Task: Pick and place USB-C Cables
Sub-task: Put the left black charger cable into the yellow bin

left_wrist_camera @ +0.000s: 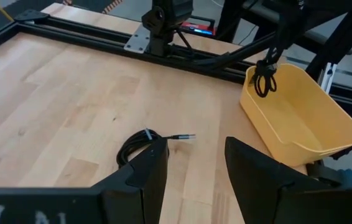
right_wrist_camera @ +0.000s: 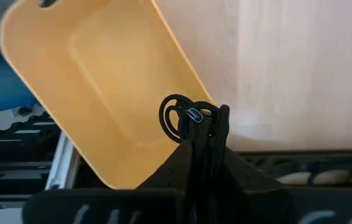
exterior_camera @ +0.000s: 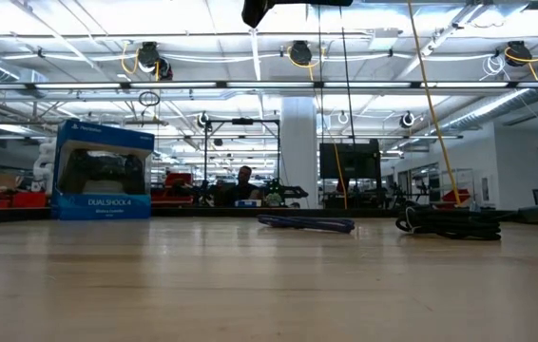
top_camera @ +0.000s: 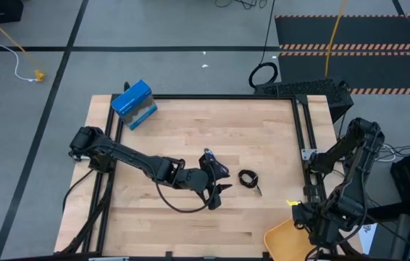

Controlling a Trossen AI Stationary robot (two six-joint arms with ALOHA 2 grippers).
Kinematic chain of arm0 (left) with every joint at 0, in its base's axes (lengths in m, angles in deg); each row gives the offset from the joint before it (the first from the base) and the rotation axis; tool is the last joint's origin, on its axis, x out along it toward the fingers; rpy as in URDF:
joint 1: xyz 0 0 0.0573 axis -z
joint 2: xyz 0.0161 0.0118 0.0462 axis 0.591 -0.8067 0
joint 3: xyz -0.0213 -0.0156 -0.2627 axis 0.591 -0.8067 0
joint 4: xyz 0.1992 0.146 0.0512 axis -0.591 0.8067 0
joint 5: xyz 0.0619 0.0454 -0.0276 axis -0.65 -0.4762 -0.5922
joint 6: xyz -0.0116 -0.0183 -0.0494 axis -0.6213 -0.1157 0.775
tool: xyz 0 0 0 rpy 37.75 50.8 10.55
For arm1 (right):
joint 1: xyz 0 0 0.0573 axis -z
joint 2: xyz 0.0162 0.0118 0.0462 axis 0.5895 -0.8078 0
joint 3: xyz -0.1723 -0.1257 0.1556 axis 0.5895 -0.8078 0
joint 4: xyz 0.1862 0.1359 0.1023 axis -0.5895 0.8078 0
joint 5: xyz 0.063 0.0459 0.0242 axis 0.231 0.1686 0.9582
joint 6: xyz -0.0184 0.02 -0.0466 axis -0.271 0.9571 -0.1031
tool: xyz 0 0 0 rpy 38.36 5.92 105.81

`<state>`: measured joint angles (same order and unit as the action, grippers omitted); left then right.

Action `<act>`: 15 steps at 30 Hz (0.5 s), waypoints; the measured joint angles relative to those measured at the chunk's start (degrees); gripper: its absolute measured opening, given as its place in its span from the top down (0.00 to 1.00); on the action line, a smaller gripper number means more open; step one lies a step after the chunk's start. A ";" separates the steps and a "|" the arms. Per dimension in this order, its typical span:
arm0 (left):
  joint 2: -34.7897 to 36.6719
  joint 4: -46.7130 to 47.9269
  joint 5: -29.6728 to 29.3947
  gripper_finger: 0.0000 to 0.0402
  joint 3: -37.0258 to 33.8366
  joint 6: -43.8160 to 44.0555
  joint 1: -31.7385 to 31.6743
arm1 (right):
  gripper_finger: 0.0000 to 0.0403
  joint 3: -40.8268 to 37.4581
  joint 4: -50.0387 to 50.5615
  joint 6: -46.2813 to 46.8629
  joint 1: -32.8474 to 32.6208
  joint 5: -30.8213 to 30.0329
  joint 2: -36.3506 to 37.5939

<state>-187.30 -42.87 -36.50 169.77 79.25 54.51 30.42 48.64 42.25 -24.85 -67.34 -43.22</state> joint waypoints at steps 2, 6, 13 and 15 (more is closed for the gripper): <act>0.00 0.00 0.01 0.60 0.00 0.12 0.00 | 0.94 -0.13 -2.47 -0.17 0.00 -0.02 0.00; 0.00 0.00 0.01 0.60 0.00 0.31 0.00 | 0.94 -0.13 -8.46 -1.17 0.00 -1.22 0.00; 0.00 0.00 0.01 0.60 0.00 0.70 0.02 | 0.94 -0.59 -17.18 -2.93 -0.61 -10.26 0.03; 0.01 0.00 0.01 0.60 0.00 0.71 0.08 | 0.94 -1.69 -18.46 -2.94 -0.61 -10.81 0.04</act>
<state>-187.29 -42.87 -36.49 169.77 79.97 54.59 28.72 30.18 39.31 -25.46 -78.15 -43.18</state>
